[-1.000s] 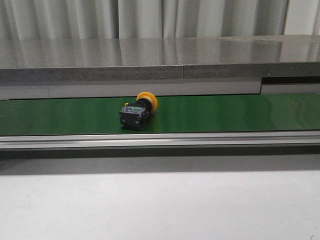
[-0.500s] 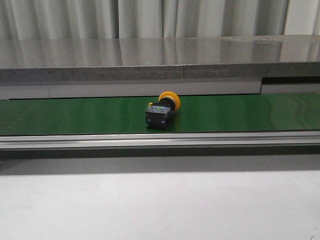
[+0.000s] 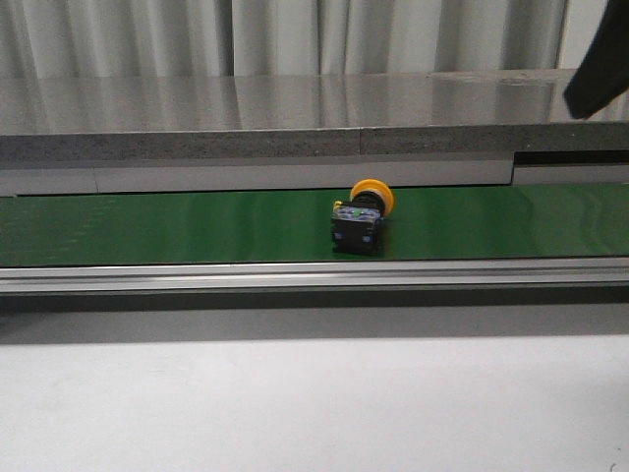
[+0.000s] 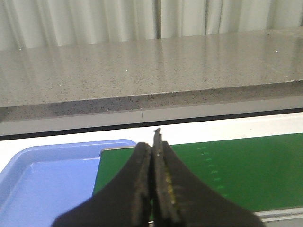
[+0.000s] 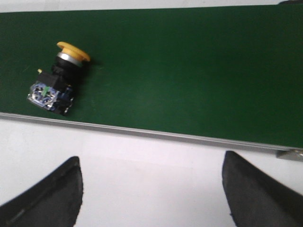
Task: Move button from left to right
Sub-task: 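Lower the open right gripper onto the button and close on it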
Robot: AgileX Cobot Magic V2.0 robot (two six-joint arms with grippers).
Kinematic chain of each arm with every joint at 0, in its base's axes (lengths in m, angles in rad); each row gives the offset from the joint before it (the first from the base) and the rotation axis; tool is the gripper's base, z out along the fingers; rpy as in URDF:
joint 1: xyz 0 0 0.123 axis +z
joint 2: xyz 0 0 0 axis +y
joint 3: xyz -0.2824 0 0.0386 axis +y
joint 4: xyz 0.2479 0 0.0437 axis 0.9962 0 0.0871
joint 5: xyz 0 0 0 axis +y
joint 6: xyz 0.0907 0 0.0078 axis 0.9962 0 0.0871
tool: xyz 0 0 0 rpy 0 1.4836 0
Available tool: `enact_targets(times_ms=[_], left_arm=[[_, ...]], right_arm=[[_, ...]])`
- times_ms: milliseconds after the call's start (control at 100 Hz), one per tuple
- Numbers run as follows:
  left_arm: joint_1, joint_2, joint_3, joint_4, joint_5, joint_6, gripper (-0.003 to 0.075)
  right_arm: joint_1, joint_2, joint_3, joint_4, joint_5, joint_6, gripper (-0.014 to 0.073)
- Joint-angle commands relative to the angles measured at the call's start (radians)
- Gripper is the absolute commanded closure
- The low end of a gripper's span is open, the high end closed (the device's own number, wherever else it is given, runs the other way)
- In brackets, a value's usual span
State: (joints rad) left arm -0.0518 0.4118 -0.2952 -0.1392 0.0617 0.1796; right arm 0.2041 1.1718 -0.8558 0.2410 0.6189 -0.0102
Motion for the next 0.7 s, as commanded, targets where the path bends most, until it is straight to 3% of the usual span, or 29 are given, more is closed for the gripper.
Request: enact_targets(times_ms=[0,380,690], left_arm=[[-0.009,0.005,-0.03,-0.012,-0.082,0.0,0.0741],[-0.009,0.005,-0.03,-0.012,-0.082,0.0,0.0741],[-0.009,0.005,-0.03,-0.012,-0.082,0.0,0.0741]], right_arm=[[0.039,0.052,-0.066,0.019,-0.067,-0.003,-0.0007],[0.145,0.299,-0.229,0.019,-0.093,-0.003,-0.0007],[0.157,0.422,-0.312,0.018,-0.107,-0.003,-0.0007]])
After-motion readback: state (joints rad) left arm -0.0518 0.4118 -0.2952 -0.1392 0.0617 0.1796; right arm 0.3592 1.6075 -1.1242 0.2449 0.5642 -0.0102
